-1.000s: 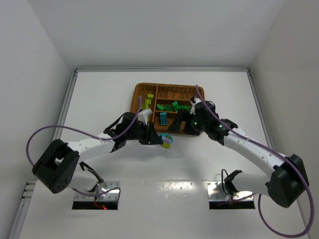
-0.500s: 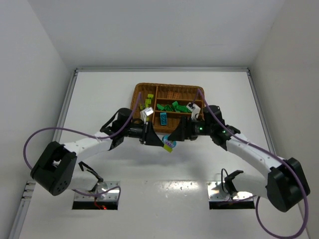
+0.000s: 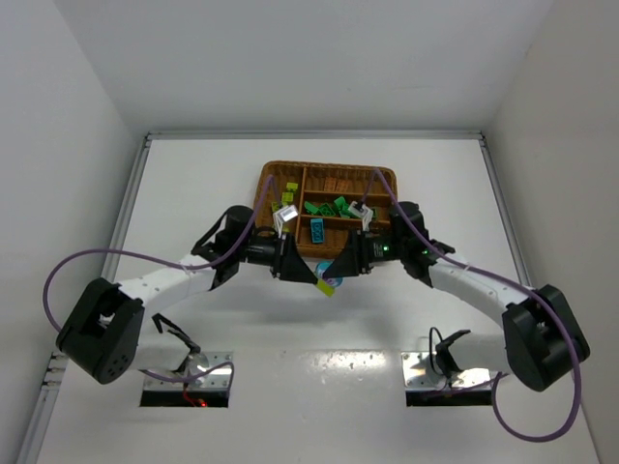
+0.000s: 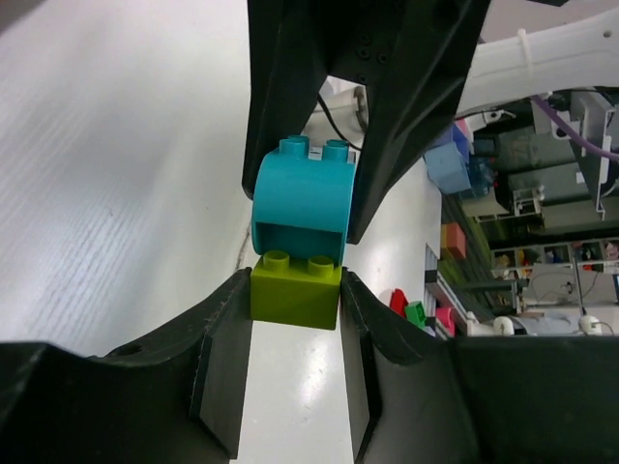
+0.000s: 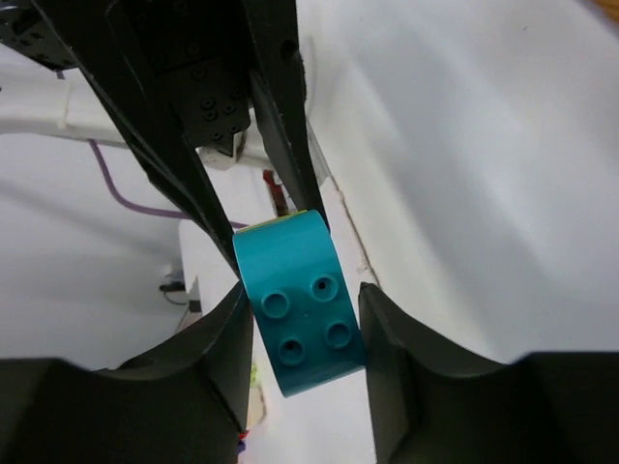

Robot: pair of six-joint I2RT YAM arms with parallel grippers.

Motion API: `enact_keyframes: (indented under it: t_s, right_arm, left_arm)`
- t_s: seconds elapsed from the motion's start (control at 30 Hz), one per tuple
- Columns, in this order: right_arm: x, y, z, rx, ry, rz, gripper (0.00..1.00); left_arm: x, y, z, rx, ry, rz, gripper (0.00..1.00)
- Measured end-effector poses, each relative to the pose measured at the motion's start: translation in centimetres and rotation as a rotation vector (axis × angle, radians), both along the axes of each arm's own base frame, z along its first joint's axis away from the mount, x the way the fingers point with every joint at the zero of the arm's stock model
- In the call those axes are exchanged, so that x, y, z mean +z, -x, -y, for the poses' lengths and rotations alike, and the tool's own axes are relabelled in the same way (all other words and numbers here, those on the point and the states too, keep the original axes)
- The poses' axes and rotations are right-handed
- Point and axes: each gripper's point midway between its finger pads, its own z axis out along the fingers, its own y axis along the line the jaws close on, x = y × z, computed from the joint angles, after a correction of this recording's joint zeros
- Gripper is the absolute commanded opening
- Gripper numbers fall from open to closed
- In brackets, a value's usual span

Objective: Sort the legos into containers by color

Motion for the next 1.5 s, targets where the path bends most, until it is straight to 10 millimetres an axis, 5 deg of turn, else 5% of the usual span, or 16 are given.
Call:
enact_keyframes:
  t_s: [0.1,0.2,0.6,0.77,0.93,1.03,1.13,1.2,1.23,1.33,1.5]
  right_arm:
    - [0.1,0.2,0.0,0.014,-0.007,-0.005,0.12]
    - [-0.1,-0.1,0.3,-0.015,0.01,-0.005,0.03]
    - [-0.4,-6.5,7.1,-0.556,0.271,0.062,0.03]
    - [-0.3,-10.1,10.3,-0.768,0.473,0.064,0.03]
    - [-2.1,-12.0,12.8,-0.874,0.644,0.05,0.03]
    - [-3.9,-12.1,13.5,-0.879,0.72,0.021,0.04]
    - [-5.3,-12.0,13.9,-0.876,0.775,-0.003,0.07]
    - [-5.8,-12.2,13.9,-0.874,0.79,-0.011,0.07]
    - [-5.9,-12.4,13.9,-0.874,0.795,-0.013,0.08]
    - [-6.1,-13.1,13.6,-0.872,0.8,-0.018,0.1]
    - [-6.7,-13.9,13.1,-0.867,0.797,-0.021,0.14]
  left_arm:
    - [0.0,0.1,-0.2,-0.006,0.002,-0.006,0.0]
    - [0.0,-0.1,-0.3,-0.004,-0.004,-0.001,0.0]
    - [-0.6,-3.5,-2.8,0.157,-0.073,0.005,0.0]
    - [0.3,-10.8,-6.1,0.516,-0.285,0.007,0.0]
    - [4.1,-18.6,-9.4,0.84,-0.421,0.1,0.0]
    - [2.9,-21.3,-10.7,0.942,-0.517,0.09,0.0]
    - [-0.7,-23.1,-11.8,0.991,-0.646,0.041,0.0]
    - [-3.4,-23.5,-12.3,0.997,-0.726,0.003,0.19]
    - [-4.5,-23.6,-12.5,0.994,-0.76,-0.014,0.47]
    - [-6.7,-24.0,-12.8,0.981,-0.834,-0.042,1.0]
    - [-5.7,-24.4,-12.5,0.97,-0.838,-0.014,1.0]
